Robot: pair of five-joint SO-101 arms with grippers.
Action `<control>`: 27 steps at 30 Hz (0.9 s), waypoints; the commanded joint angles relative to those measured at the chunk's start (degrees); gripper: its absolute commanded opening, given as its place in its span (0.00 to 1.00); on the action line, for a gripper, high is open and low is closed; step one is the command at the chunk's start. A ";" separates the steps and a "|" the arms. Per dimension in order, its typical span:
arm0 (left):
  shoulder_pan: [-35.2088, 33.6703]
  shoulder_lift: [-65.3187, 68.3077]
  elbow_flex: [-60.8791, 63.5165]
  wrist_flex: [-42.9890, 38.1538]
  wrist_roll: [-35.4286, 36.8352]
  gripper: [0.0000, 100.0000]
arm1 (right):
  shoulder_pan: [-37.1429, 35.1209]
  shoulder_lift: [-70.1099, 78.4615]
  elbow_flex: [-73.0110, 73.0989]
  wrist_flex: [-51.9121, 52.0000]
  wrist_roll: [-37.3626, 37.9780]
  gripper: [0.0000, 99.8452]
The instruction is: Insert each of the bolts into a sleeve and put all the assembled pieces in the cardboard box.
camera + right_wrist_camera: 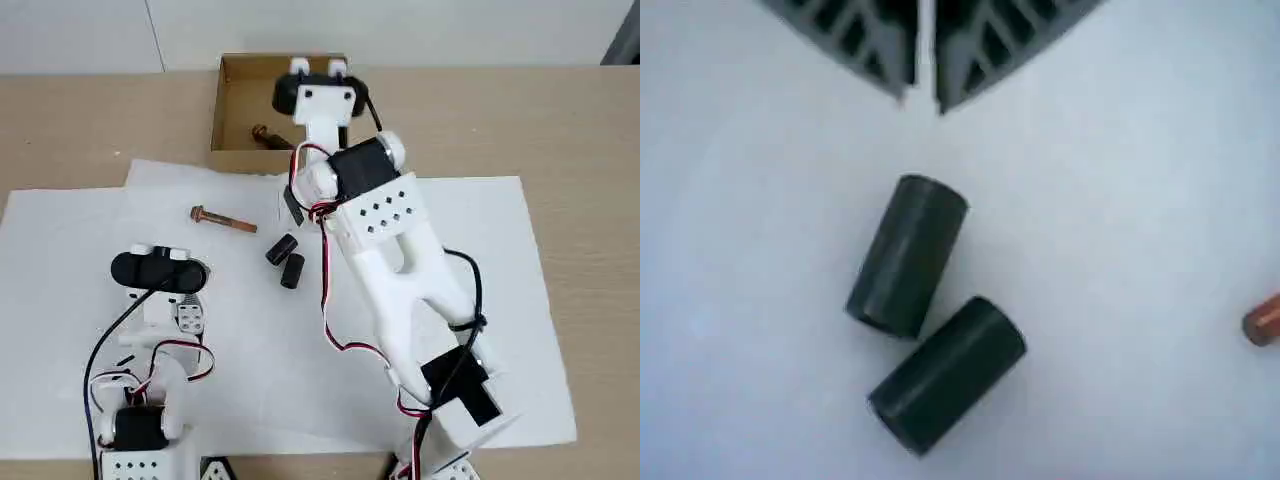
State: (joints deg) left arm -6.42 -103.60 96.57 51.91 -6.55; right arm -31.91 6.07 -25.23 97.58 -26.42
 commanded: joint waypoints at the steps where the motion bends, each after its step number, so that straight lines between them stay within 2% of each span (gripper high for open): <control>1: 0.26 -0.44 -0.31 0.09 -0.26 0.01 | -0.31 0.04 1.76 -0.66 -3.16 0.00; 13: 0.26 -0.44 -0.31 0.09 -0.26 0.01 | -2.42 14.73 2.02 -3.03 -3.96 0.01; 22: 0.26 -0.44 -0.31 0.09 -0.26 0.01 | -5.58 18.15 2.02 -7.52 -3.87 0.01; 27: 0.26 -0.44 -0.31 0.09 -0.26 0.01 | -5.58 17.80 2.02 -5.76 -3.87 0.16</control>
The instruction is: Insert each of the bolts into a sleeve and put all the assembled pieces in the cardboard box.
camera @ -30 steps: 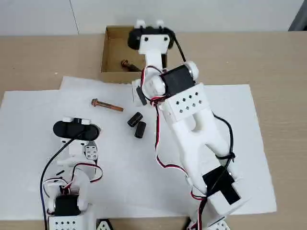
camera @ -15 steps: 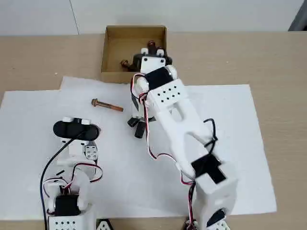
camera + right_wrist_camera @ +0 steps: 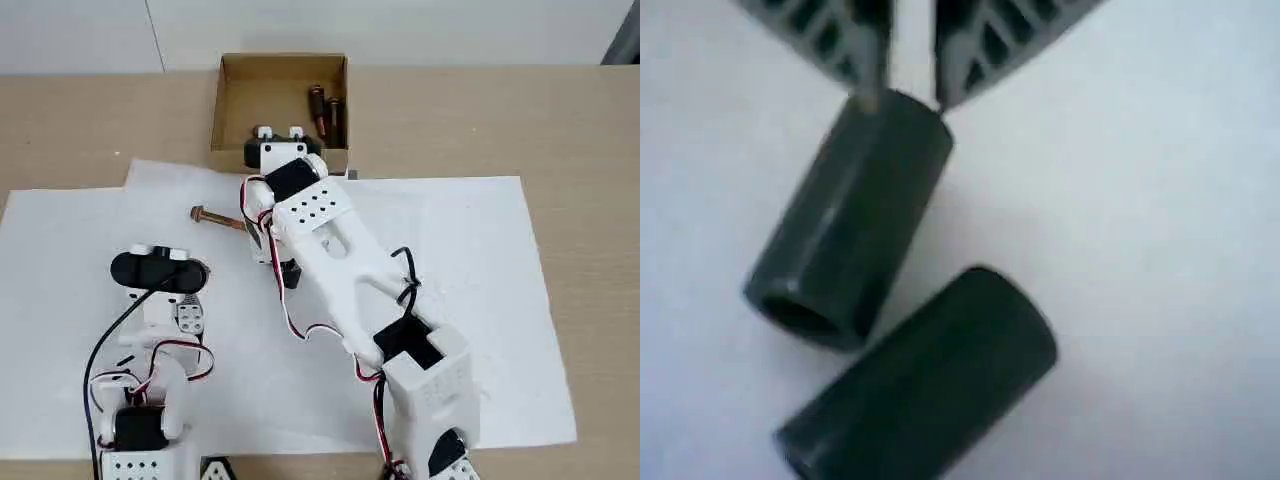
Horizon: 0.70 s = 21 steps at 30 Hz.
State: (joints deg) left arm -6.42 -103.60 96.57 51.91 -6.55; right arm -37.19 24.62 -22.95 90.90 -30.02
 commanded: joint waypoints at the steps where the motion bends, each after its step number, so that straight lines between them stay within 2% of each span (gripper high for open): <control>1: 0.26 -0.44 -0.31 0.09 -0.26 0.01 | -0.31 -0.75 -0.26 1.10 -0.26 0.19; 3: 0.26 -0.44 -0.31 0.09 -0.26 0.01 | -0.31 -0.75 -0.26 1.01 -0.26 0.20; 10: 0.26 -0.44 -0.31 0.09 -0.26 0.01 | -0.92 -0.22 -0.26 -0.84 -0.26 0.15; 21: 0.26 -0.44 -0.31 0.09 -0.26 0.01 | -0.92 5.58 -0.26 -2.86 -0.26 0.15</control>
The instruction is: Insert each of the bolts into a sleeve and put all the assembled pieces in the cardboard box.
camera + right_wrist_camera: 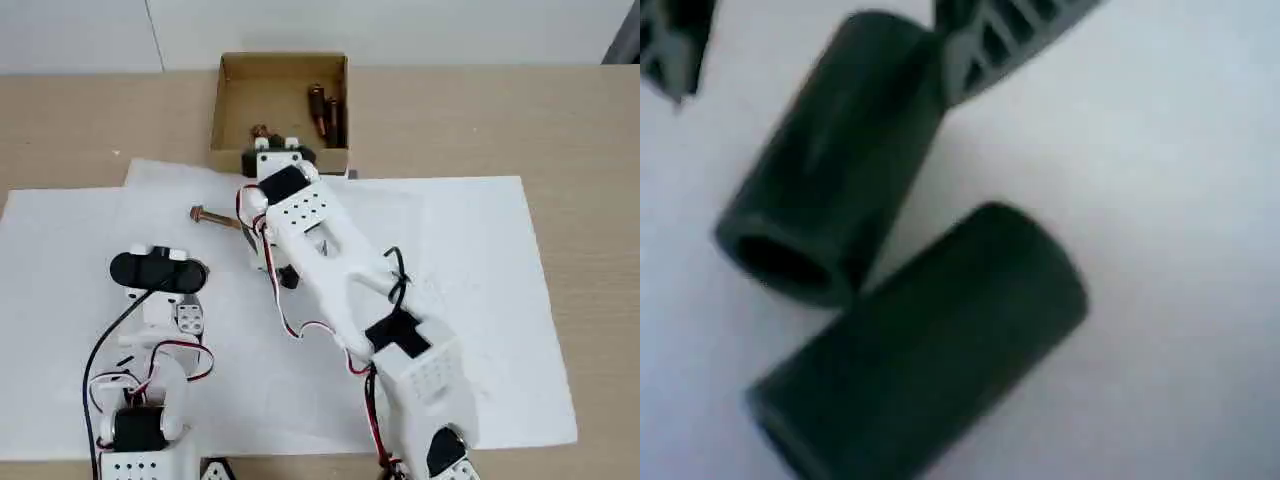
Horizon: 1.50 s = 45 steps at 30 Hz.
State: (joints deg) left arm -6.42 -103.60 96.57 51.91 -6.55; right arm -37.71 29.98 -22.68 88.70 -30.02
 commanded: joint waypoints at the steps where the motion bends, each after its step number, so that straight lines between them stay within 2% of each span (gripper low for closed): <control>1: 0.26 -0.44 -0.31 0.09 -0.26 0.01 | -0.40 0.75 -0.53 -0.66 -0.26 0.15; 15: 0.26 -0.44 -0.31 0.09 -0.26 0.01 | -0.13 3.56 -0.62 -2.51 -0.09 0.14; 17: 0.26 -0.44 -0.31 0.09 -0.26 0.01 | -0.13 3.30 -0.62 -2.42 0.00 0.11; 20: 0.26 -0.44 -0.31 0.09 -0.26 0.01 | -0.13 3.21 -0.62 -2.24 0.09 0.00; 22: 0.26 -0.44 -0.31 0.09 -0.26 0.01 | -0.13 3.12 -0.62 -1.80 0.09 0.01; 31: 0.26 -0.44 -0.31 0.09 -0.26 0.01 | 0.22 2.95 -10.11 8.92 0.09 0.00; 45: 0.26 -0.44 -0.31 0.09 -0.35 0.01 | 1.45 -22.81 -11.87 9.10 2.20 0.00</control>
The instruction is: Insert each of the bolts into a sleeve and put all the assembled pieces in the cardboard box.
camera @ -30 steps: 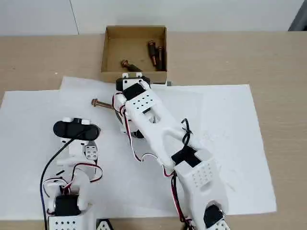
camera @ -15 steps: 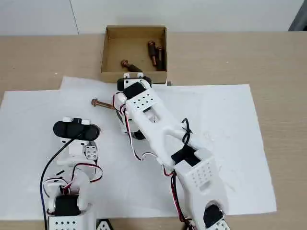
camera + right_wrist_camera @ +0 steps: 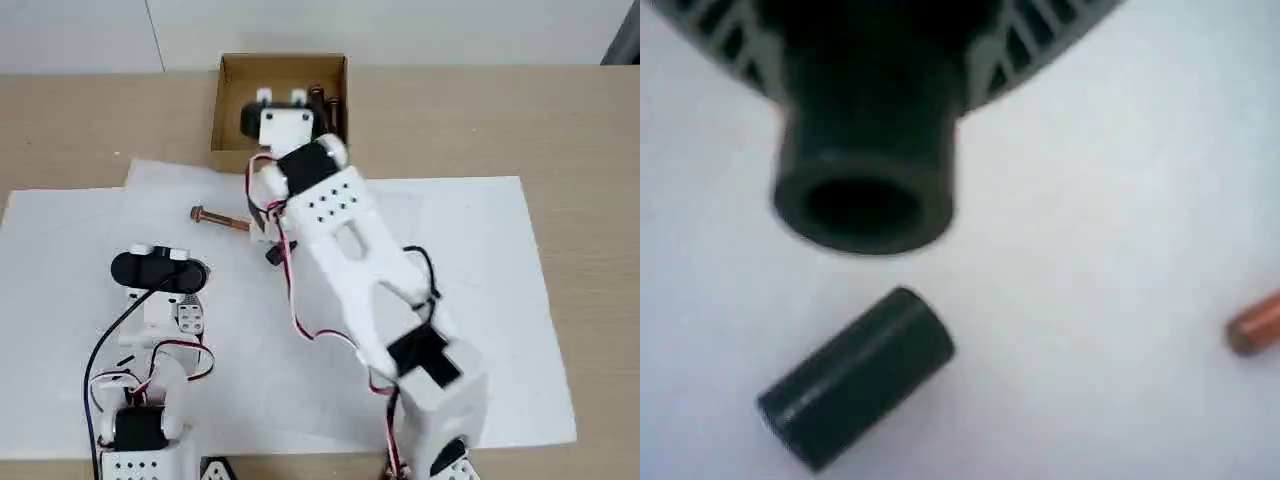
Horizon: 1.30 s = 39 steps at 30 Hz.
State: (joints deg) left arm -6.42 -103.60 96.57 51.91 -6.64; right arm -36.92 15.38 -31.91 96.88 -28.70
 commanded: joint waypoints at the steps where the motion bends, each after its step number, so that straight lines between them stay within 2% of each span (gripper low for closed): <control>1: 0.26 -0.44 -0.31 0.09 -0.26 0.01 | 0.66 -10.15 -2.64 1.01 0.88 0.00; 7: 0.26 -0.44 -0.31 0.09 -0.26 0.01 | 1.89 -21.32 -2.29 1.19 0.97 0.00; 11: 0.26 -0.44 -0.31 0.09 -0.26 0.01 | 4.53 -29.85 3.96 1.19 0.97 0.00; 22: -0.09 -0.44 -0.31 0.09 -0.18 0.01 | 16.84 -55.43 35.87 0.13 2.37 0.00; 28: -0.18 -0.35 -2.51 0.79 0.97 0.01 | 22.99 -66.42 54.77 -4.88 2.37 0.00; 32: 0.26 -0.26 -10.77 6.86 3.96 0.01 | 25.19 -73.54 66.55 -8.57 2.37 0.00; 39: 0.26 -0.18 -25.10 20.66 4.13 0.01 | 26.95 -83.65 80.09 -14.55 2.46 0.00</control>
State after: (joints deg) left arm -6.42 -103.60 77.76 68.26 -2.95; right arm -10.73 -64.62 45.54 85.27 -26.77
